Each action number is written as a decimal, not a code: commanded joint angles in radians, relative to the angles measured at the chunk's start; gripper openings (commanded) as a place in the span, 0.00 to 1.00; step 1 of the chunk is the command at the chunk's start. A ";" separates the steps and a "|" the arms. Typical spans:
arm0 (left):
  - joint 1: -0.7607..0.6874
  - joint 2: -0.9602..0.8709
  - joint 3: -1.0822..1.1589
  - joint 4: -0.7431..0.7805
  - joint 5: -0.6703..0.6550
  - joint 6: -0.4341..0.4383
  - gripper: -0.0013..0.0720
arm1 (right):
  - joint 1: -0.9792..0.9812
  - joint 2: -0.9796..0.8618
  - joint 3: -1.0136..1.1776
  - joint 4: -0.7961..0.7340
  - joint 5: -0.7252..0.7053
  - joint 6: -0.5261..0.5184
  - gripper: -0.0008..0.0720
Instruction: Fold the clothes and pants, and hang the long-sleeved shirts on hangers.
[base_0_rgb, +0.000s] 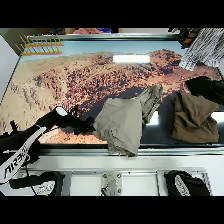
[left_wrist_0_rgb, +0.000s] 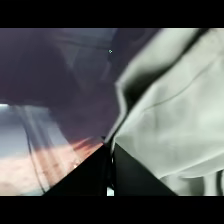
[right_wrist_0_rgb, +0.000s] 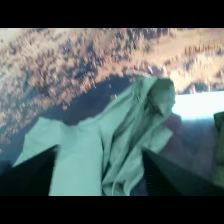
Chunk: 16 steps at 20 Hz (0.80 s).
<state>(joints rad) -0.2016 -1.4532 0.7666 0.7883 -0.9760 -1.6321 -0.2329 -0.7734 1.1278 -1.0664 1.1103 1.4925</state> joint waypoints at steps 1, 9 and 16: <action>0.018 0.007 0.102 0.060 -0.014 0.002 0.03 | -0.030 -0.090 -0.035 -0.062 0.114 0.052 0.85; 0.220 0.135 0.273 0.163 -0.041 0.002 0.03 | 0.026 -0.444 -0.313 0.109 -0.109 0.026 0.85; 0.224 0.132 0.270 0.163 -0.044 0.002 0.03 | 0.277 -0.647 -0.320 0.192 -0.305 0.018 0.85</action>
<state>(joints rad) 0.0170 -1.3235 1.0325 0.9470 -1.0183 -1.6302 -0.0341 -1.3521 0.8165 -0.9329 0.9051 1.5146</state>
